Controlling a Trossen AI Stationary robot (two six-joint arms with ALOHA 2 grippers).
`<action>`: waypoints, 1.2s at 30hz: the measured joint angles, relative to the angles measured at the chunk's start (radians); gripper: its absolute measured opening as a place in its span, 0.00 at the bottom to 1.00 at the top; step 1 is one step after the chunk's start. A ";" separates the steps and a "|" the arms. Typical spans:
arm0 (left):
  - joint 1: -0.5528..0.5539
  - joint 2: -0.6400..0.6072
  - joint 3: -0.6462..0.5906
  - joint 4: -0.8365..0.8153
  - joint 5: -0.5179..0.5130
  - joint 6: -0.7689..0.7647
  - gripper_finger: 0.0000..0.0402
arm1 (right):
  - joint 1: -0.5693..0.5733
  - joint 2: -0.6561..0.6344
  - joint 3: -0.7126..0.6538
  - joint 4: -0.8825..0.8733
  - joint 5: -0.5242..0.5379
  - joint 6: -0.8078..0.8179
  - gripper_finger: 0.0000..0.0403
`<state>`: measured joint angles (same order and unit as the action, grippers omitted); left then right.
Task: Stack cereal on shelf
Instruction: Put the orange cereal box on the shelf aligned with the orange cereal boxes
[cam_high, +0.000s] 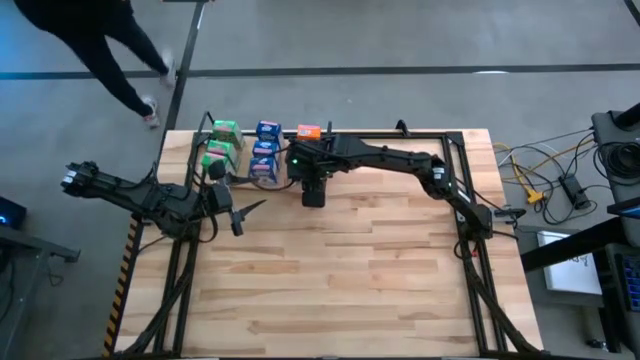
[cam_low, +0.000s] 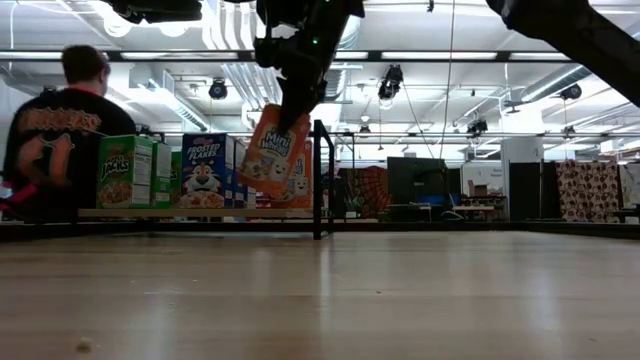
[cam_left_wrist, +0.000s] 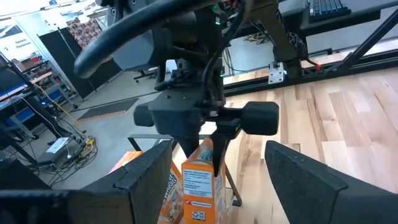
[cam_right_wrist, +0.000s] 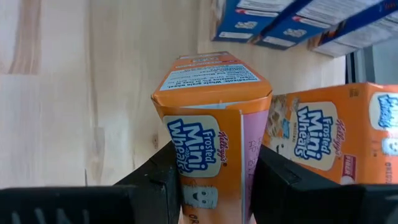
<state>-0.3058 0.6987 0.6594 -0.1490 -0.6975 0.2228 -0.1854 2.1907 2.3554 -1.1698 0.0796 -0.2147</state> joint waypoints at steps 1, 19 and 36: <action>0.000 0.000 0.000 0.000 0.000 0.001 0.60 | -0.003 0.001 0.000 0.000 0.000 0.010 0.32; 0.000 0.000 0.000 0.000 0.000 0.001 0.60 | -0.014 0.003 -0.002 0.022 0.000 0.046 0.32; 0.000 0.000 0.000 0.000 0.000 0.001 0.60 | -0.027 0.003 -0.003 0.060 0.002 0.084 0.38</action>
<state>-0.3058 0.6987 0.6594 -0.1490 -0.6971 0.2241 -0.2123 2.1937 2.3520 -1.1095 0.0815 -0.1310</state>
